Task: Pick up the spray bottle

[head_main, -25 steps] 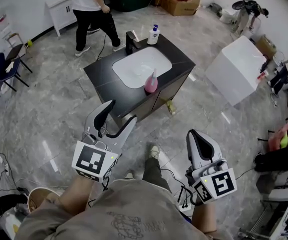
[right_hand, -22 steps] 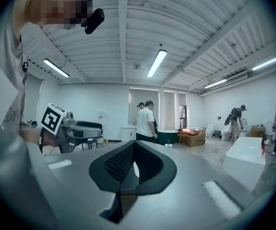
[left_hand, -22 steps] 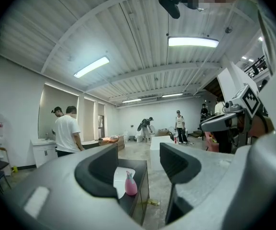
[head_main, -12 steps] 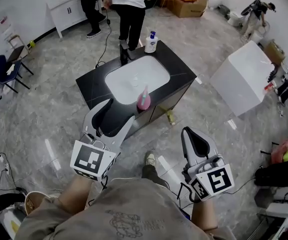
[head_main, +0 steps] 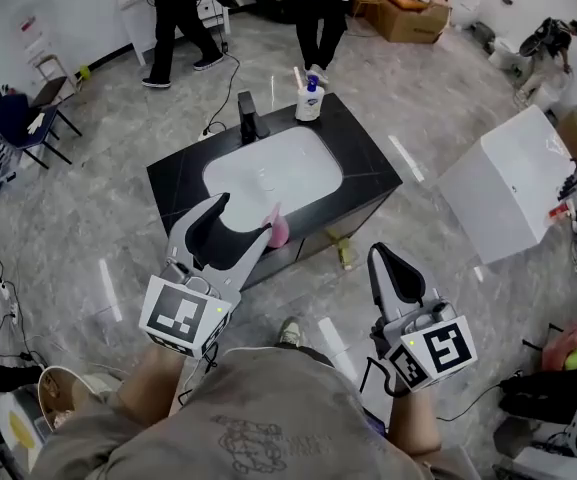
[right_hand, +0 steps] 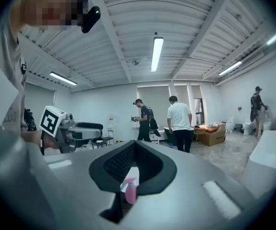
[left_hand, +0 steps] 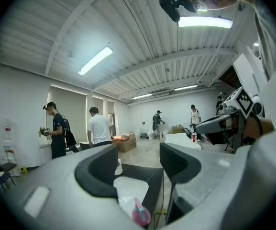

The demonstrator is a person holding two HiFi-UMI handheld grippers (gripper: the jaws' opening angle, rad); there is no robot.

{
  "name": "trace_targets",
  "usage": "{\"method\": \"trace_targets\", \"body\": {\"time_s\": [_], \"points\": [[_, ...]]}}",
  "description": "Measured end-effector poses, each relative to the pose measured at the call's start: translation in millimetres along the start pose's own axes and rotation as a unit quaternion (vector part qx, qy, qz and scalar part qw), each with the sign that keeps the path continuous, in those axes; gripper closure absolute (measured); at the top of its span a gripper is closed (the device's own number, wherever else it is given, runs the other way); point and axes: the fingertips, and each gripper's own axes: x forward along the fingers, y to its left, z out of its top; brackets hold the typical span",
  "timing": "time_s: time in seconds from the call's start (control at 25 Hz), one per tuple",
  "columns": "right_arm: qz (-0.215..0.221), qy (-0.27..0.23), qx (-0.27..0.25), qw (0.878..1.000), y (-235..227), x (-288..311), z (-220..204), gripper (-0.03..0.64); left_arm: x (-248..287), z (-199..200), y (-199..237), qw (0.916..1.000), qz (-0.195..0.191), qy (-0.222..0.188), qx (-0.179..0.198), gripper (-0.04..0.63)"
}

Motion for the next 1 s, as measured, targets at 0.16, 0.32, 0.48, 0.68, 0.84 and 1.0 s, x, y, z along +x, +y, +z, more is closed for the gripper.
{"method": "trace_targets", "body": {"time_s": [0.16,0.32,0.48,0.68,0.84,1.0], "points": [[0.023,0.004,-0.006,1.000,-22.0,14.6,-0.4,0.589,18.5,-0.7,2.2,0.9997,0.024,0.008,-0.002,0.333],[0.049,0.005,-0.005,0.999,-32.1,28.3,-2.1,0.589,23.2,-4.1,5.2,0.9986,0.049,0.018,-0.003,0.333],[0.056,0.005,0.002,0.998,-39.6,33.9,-1.9,0.589,27.9,-10.1,8.3,0.9979,0.059,0.026,-0.002,0.333],[0.060,0.012,0.006,0.998,-40.2,39.7,-6.9,0.589,29.0,-15.7,11.6,0.9974,0.063,0.035,-0.004,0.333],[0.054,0.015,0.002,0.998,-36.9,40.5,-7.1,0.589,31.0,-21.9,13.0,0.9979,0.052,0.038,-0.003,0.333],[0.040,0.017,-0.003,0.999,-31.8,41.3,-2.2,0.589,30.8,-19.4,19.9,0.9981,0.045,0.042,0.006,0.333]]}}
